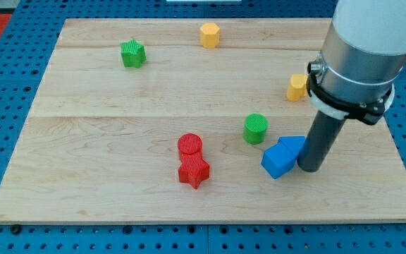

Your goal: Slide the blue cube to the red circle

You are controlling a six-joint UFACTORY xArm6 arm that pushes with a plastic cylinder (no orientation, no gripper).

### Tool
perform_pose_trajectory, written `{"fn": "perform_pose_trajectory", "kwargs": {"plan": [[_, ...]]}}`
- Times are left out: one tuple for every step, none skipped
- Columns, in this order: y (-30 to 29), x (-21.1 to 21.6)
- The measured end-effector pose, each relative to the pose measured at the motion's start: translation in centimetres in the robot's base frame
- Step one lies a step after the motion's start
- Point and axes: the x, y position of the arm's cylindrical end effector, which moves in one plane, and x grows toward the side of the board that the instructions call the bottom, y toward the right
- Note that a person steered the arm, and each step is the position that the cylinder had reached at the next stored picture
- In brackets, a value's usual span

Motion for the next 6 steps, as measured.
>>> {"fn": "perform_pose_trajectory", "kwargs": {"plan": [[-4.1,0.1],[-6.2,0.1],[-5.8,0.1],[-8.2,-1.2],[-10.6,-2.0],[-1.7,-1.2]]}}
